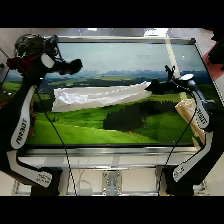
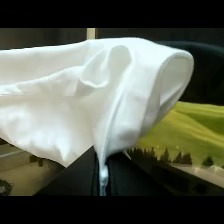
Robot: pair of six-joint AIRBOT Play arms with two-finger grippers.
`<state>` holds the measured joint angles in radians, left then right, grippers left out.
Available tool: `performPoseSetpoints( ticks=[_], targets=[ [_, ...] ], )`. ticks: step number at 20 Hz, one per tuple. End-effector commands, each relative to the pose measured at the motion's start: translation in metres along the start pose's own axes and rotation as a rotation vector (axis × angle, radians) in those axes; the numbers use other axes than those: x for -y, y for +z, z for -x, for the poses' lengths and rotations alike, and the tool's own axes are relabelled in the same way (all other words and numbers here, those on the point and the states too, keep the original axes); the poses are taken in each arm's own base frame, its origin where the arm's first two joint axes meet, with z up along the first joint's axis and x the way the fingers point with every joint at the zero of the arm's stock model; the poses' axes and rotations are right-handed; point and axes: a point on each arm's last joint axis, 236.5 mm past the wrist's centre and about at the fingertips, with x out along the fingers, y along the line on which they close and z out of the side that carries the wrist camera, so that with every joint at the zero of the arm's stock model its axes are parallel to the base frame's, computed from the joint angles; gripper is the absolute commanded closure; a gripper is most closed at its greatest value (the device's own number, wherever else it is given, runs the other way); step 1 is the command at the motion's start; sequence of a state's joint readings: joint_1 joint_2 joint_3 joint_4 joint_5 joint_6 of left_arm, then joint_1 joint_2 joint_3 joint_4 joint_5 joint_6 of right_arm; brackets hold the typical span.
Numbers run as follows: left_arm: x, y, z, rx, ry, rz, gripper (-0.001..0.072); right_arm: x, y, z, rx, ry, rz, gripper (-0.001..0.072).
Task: Fold the shirts.
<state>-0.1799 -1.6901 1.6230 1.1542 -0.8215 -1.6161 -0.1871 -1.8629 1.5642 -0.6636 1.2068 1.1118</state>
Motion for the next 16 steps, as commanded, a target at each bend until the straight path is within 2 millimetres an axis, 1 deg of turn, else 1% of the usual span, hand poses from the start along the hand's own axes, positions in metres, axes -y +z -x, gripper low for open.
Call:
performPoseSetpoints(
  ticks=[1, 2, 3, 4, 5, 6, 8, 9, 10, 11, 12, 13, 14, 15, 16],
  targets=[
    [0.031, -0.083, -0.064, -0.214, -0.021, -0.058, 0.0691, -0.026, -0.002, 0.058, -0.037, -0.14, 0.105, 0.0685],
    [0.044, -0.112, -0.084, -0.274, -0.028, -0.084, 0.0691, -0.037, -0.007, 0.078, -0.051, -0.163, 0.138, 0.0685],
    [0.055, -0.139, -0.099, -0.325, -0.035, -0.11, 0.0691, -0.045, -0.009, 0.1, -0.049, -0.198, 0.156, 0.0685],
    [0.069, -0.166, -0.11, -0.375, -0.043, -0.141, 0.0691, -0.051, -0.003, 0.124, 0.003, -0.236, 0.162, 0.0686],
    [0.081, -0.187, -0.117, -0.41, -0.052, -0.169, 0.0691, -0.056, 0.003, 0.147, 0.058, -0.265, 0.174, 0.0686],
    [0.093, -0.206, -0.122, -0.436, -0.061, -0.197, 0.0691, -0.06, 0.004, 0.171, 0.093, -0.289, 0.184, 0.0686],
    [0.116, -0.228, -0.126, -0.453, -0.089, -0.226, 0.0691, -0.062, -0.001, 0.206, 0.114, -0.344, 0.194, 0.0687],
    [0.129, -0.235, -0.125, -0.458, -0.113, -0.233, 0.0691, -0.06, -0.001, 0.217, 0.129, -0.382, 0.2, 0.0686],
    [0.145, -0.241, -0.123, -0.465, -0.155, -0.25, 0.0691, -0.059, 0.0, 0.222, 0.14, -0.408, 0.204, 0.0687],
    [0.159, -0.242, -0.12, -0.462, -0.194, -0.263, 0.0691, -0.062, -0.001, 0.219, 0.136, -0.403, 0.211, 0.0687],
    [0.172, -0.235, -0.116, -0.448, -0.23, -0.269, 0.0691, -0.066, -0.001, 0.214, 0.127, -0.399, 0.223, 0.0687],
    [0.183, -0.22, -0.111, -0.418, -0.254, -0.268, 0.069, -0.071, -0.001, 0.207, 0.116, -0.396, 0.241, 0.0687],
    [0.192, -0.197, -0.104, -0.376, -0.271, -0.283, 0.069, -0.078, -0.001, 0.198, 0.109, -0.399, 0.267, 0.0687],
    [0.201, -0.168, -0.093, -0.319, -0.288, -0.301, 0.069, -0.086, 0.001, 0.188, 0.106, -0.399, 0.288, 0.0687],
    [0.21, -0.131, -0.076, -0.244, -0.312, -0.322, 0.069, -0.096, 0.002, 0.174, 0.099, -0.396, 0.316, 0.0688]
  ],
)
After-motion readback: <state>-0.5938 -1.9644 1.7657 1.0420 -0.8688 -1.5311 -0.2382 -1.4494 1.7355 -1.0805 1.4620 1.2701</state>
